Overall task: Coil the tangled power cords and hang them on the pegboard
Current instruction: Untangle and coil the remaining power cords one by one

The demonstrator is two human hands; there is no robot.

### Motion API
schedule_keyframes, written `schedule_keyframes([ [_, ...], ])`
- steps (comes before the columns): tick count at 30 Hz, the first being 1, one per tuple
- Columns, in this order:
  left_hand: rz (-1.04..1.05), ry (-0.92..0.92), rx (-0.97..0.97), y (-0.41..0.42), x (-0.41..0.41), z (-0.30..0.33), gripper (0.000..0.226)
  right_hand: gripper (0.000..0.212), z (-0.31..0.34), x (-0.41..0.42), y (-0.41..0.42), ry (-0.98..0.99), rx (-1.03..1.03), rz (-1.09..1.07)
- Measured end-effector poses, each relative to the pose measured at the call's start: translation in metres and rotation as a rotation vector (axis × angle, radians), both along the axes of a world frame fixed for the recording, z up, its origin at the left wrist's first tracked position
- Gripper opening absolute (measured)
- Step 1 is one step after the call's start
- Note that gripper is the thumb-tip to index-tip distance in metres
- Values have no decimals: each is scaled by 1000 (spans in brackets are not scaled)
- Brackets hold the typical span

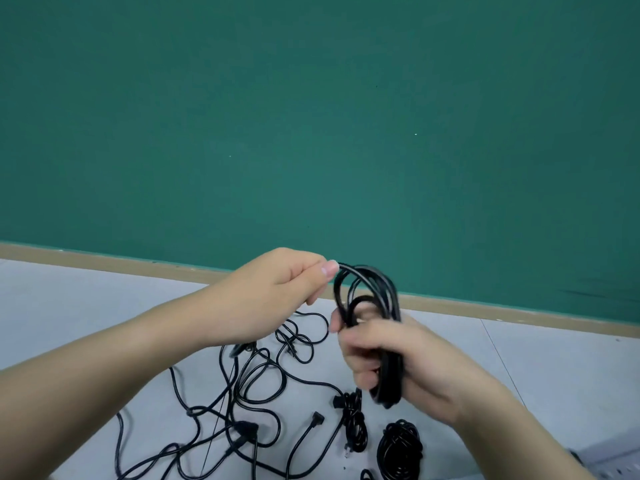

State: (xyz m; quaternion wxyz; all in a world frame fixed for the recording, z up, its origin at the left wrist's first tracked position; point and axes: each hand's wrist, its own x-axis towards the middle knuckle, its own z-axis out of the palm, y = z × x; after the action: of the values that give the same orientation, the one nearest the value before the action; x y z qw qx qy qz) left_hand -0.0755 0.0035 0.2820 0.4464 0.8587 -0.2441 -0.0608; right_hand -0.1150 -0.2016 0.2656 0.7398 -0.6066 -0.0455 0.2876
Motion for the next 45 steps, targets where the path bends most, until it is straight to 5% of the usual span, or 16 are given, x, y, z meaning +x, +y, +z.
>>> schedule_keyframes([
  [4,-12,-11,41,0,-2,2,48,35,-6,-5,7,52,141,0],
  [8,-48,58,13,1,-4,5,52,30,8,5,-1,75,736,91],
  [10,-45,42,40,2,-5,8,56,30,19,10,-13,57,861,-10],
  [15,-106,2,105,6,-9,15,57,28,27,18,-26,-48,475,-387],
  [21,-217,146,232,-1,-18,1,56,10,11,9,3,-3,207,-362],
  [26,-295,208,256,-10,-22,-8,55,14,13,3,14,87,407,-342],
  [32,-228,69,279,-4,-15,0,60,15,23,17,-1,150,588,-420],
  [35,-191,18,303,9,-8,5,64,38,25,26,-20,86,565,-520],
  [41,-122,-94,194,32,-1,14,50,37,29,30,-43,-87,357,-599],
  [45,-156,-181,55,27,-10,19,44,86,10,19,-19,-174,18,-363],
])
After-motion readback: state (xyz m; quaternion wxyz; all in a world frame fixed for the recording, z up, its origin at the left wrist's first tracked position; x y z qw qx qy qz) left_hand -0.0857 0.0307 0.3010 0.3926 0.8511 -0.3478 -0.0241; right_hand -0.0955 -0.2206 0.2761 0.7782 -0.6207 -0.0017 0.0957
